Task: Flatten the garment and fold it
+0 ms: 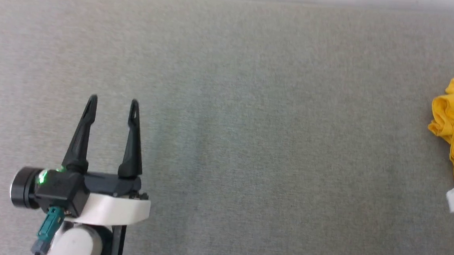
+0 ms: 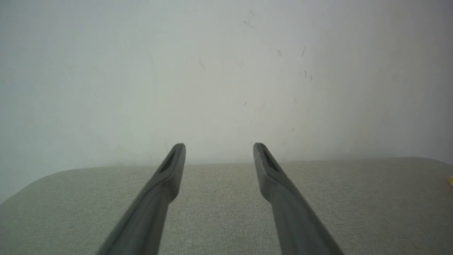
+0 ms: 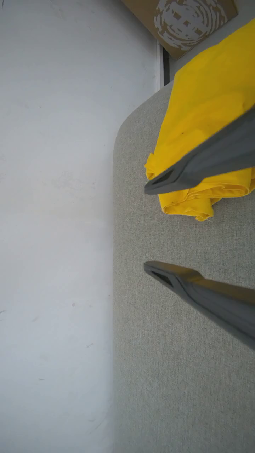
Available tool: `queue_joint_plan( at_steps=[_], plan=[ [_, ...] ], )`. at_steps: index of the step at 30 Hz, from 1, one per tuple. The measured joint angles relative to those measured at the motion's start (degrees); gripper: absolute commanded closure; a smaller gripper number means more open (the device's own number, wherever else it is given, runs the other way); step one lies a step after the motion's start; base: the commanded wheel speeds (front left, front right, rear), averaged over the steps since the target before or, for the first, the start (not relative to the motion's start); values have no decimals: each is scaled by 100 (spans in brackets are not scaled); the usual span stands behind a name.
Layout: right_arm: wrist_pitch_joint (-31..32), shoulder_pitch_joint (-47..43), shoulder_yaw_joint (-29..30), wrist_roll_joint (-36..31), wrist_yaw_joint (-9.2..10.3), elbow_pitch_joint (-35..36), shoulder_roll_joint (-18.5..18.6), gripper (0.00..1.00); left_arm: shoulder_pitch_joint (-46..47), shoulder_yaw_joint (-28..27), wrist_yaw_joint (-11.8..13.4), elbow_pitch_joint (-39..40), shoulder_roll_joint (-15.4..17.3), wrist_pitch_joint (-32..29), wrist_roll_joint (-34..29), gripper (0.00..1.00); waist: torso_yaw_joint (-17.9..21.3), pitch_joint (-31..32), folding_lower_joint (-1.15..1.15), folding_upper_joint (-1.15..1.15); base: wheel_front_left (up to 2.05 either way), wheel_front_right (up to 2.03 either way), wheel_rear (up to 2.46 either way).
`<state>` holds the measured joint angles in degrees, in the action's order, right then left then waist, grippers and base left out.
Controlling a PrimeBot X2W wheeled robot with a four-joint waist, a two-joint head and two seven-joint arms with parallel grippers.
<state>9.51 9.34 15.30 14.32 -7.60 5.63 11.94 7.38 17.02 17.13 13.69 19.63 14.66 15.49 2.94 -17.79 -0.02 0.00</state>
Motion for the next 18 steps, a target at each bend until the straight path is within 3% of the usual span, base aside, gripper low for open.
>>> queue_joint_plan(
  at_steps=[10,18],
  plan=[
    [-1210,-499,-105,-408,0,74,-699,0,-519,-137,-104,-337,-162,5,308,0,-213,429,1,0,0,0,0],
    [-1781,-732,-289,-474,0,-336,-870,0,-675,-220,-325,-449,-417,7,194,0,-228,453,1,0,0,0,0]
  ],
)
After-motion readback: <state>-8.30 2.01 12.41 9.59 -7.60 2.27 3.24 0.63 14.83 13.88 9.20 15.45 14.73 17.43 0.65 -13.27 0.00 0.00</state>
